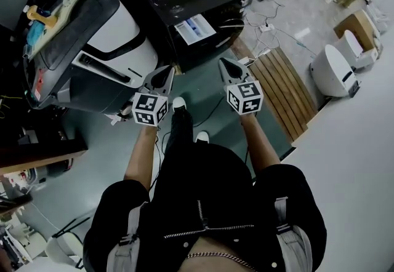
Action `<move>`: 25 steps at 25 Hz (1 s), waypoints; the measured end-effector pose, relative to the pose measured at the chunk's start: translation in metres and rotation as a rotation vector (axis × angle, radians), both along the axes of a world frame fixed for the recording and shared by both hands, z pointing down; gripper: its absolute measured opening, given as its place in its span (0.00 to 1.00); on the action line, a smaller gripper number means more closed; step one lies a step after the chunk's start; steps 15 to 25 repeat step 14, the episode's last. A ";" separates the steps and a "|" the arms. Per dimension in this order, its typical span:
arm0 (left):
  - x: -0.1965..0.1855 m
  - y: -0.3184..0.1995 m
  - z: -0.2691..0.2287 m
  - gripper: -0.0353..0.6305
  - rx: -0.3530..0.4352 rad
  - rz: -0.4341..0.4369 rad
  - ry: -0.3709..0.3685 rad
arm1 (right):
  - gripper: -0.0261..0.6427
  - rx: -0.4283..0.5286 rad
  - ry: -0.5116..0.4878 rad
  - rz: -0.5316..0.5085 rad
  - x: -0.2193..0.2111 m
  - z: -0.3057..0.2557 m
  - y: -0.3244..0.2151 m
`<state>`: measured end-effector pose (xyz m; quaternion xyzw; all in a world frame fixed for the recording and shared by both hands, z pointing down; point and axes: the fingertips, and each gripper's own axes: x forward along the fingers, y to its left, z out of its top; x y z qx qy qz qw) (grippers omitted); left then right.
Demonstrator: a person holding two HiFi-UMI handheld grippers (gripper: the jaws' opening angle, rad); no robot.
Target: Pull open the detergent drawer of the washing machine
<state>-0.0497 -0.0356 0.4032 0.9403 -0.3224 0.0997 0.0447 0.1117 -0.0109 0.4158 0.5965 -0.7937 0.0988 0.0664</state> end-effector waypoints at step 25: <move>-0.004 0.003 -0.004 0.09 0.010 0.010 0.007 | 0.05 0.011 -0.008 -0.004 -0.015 -0.001 0.004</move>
